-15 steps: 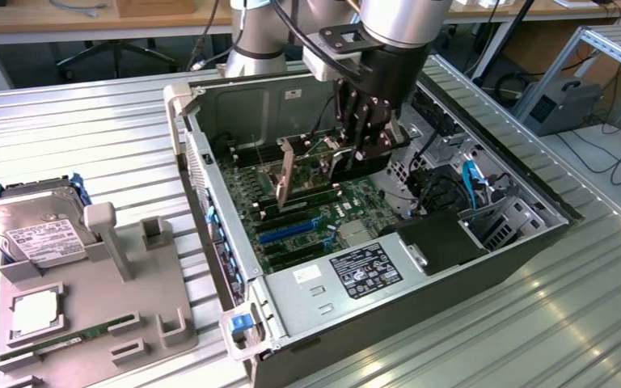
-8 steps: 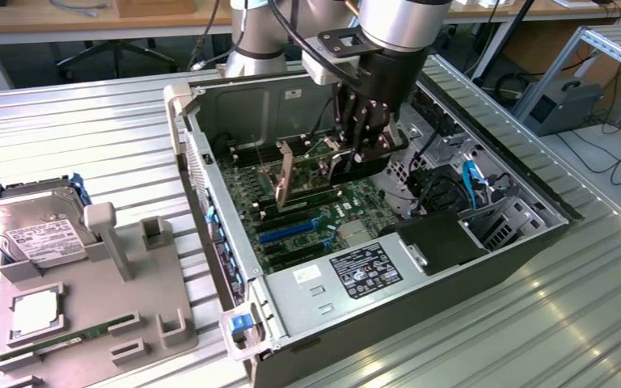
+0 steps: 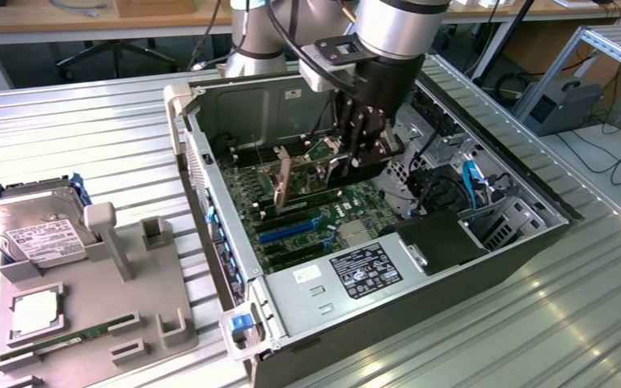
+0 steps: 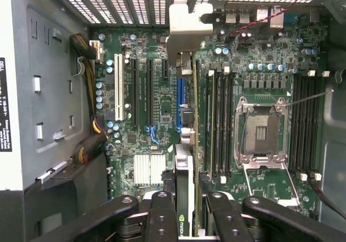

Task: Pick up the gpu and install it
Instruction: 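Insert the gpu into the slot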

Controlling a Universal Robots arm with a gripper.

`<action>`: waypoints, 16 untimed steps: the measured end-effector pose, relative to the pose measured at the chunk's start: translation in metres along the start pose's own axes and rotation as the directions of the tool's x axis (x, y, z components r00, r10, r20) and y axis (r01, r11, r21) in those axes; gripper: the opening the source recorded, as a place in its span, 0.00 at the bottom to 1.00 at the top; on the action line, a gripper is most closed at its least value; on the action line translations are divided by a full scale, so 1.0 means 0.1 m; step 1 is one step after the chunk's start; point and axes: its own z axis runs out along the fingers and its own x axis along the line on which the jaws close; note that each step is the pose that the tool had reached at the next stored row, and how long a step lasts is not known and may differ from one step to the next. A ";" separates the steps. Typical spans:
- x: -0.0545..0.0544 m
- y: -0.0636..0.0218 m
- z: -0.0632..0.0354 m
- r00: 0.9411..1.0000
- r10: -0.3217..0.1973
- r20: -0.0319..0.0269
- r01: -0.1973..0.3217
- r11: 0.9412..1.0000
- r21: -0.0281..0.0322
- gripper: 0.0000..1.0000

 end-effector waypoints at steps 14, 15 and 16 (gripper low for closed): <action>0.01 0.048 0.173 0.998 0.070 -0.001 -0.070 0.998 0.001 0.27; 0.01 0.048 0.173 0.998 0.071 -0.001 -0.071 0.998 0.001 0.27; 0.01 0.048 0.173 0.998 0.071 -0.002 -0.071 0.998 0.001 0.27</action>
